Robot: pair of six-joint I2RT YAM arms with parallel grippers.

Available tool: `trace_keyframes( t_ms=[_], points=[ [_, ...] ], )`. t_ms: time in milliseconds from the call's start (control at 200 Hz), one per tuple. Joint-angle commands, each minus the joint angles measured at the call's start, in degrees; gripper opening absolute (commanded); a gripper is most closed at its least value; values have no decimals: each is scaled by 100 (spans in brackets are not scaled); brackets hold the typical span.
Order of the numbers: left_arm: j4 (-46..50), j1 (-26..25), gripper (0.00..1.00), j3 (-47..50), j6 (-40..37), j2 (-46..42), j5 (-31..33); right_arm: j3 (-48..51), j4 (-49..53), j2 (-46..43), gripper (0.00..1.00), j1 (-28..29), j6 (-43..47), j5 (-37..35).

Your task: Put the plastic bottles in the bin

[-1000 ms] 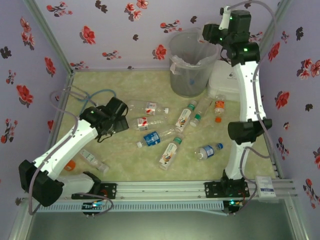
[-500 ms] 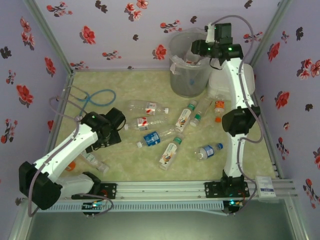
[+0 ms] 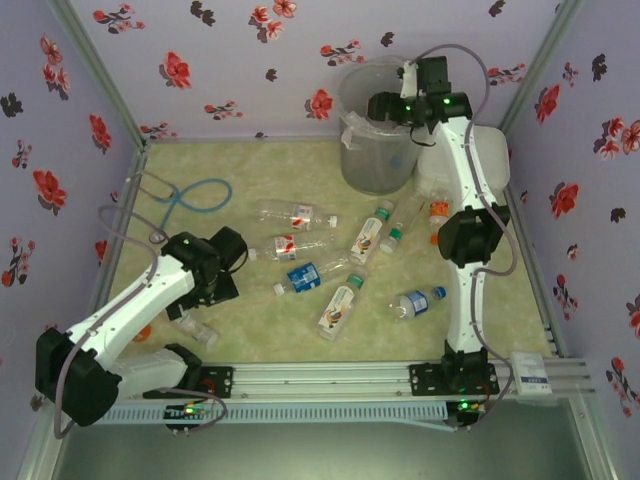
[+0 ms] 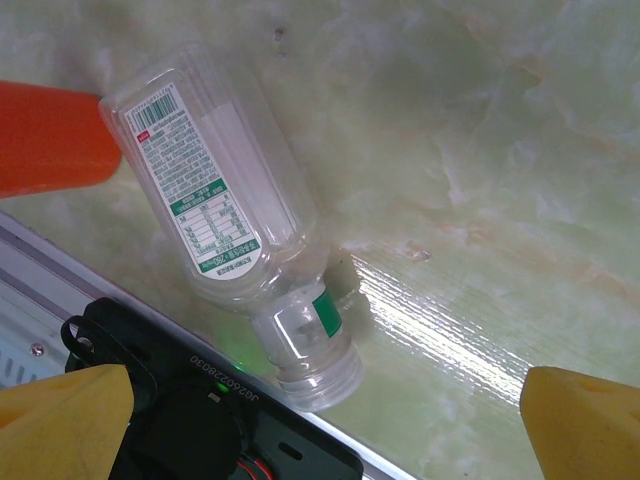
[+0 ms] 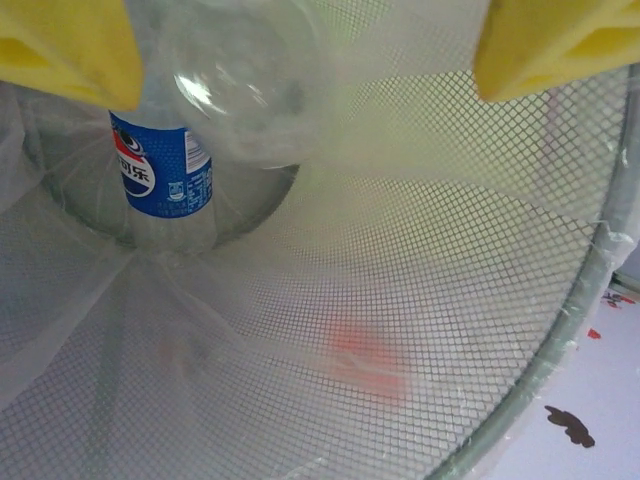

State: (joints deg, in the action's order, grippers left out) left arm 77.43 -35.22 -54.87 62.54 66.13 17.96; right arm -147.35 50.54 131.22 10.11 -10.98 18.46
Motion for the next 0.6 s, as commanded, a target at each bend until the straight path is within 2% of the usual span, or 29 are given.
trace_keyframes(
  t_ms=[0,60,325,595],
  points=[
    [202,57,100,123,183,-80,-7,-193,188,-403,94,-2,140,-122],
    [195,68,100,156,172,-59,-64,-226,217,-511,99,-12,171,-132],
    [349,68,100,266,257,-22,-285,-127,269,-1272,99,-57,185,-238],
    [130,92,100,677,945,-8,-296,1080,-114,-2363,100,-150,123,-97]
  ],
)
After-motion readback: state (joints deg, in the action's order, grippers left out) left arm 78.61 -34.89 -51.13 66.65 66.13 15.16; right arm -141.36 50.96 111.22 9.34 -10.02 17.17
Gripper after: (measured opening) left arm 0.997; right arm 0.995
